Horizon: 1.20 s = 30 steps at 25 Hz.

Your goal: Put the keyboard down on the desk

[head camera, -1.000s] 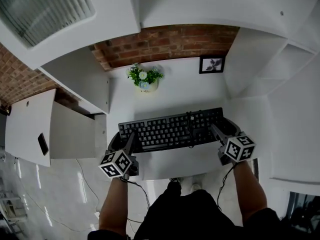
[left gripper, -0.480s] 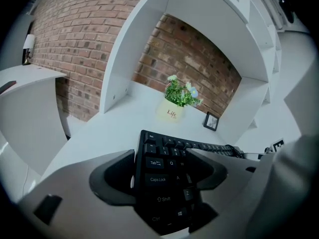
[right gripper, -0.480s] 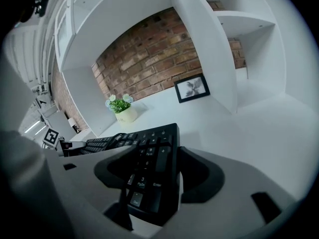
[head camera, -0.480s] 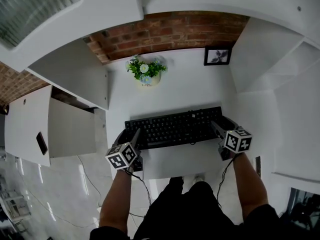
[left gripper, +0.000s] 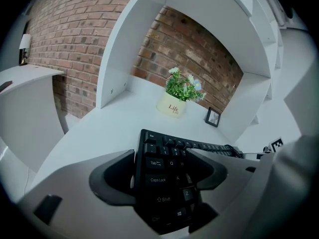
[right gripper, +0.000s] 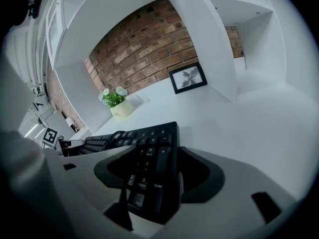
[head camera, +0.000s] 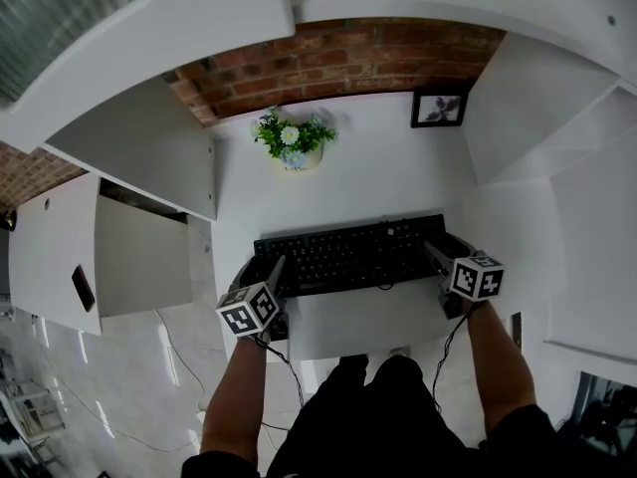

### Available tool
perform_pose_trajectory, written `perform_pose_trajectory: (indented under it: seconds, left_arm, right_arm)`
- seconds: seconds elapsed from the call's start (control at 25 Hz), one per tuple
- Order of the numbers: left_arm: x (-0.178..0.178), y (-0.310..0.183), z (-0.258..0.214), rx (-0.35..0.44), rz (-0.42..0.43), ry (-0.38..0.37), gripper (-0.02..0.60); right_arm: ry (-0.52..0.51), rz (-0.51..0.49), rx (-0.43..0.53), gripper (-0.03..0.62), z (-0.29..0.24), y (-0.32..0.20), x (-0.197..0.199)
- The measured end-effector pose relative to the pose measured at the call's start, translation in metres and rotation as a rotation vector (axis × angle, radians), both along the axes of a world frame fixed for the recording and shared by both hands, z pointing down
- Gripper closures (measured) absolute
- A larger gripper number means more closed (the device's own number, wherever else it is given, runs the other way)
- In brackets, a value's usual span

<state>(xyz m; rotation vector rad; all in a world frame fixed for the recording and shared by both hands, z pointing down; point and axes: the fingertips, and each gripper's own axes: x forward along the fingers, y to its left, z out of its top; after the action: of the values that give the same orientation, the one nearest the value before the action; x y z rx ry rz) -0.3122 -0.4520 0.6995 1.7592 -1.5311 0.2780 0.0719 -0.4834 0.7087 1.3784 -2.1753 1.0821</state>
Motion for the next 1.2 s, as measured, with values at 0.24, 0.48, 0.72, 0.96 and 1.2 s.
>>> perform_pose_trajectory:
  seconds: [0.24,0.48,0.72,0.96,1.2]
  left_arm:
    - [0.000,-0.002,0.001,-0.011,0.001,-0.014,0.245]
    - [0.000,-0.002,0.002,-0.017,-0.003,-0.011,0.245]
    - [0.000,-0.001,0.002,-0.019,0.000,0.013,0.245]
    - [-0.017,0.007,-0.010,0.021,-0.077,-0.030,0.245]
    - [-0.014,0.024,-0.053,0.120,-0.091,-0.073,0.252]
  right_arm:
    - [0.032,-0.017,-0.002,0.312,0.001,-0.006,-0.001]
    - [0.020,-0.020,0.001,0.312,0.002,-0.008,-0.001]
    - [0.011,-0.018,0.011,0.312,0.002,-0.009,0.000]
    - [0.080,0.000,0.086,0.312,-0.013,-0.009,0.008]
    - [0.103,0.017,0.185,0.408,-0.047,-0.004,0.025]
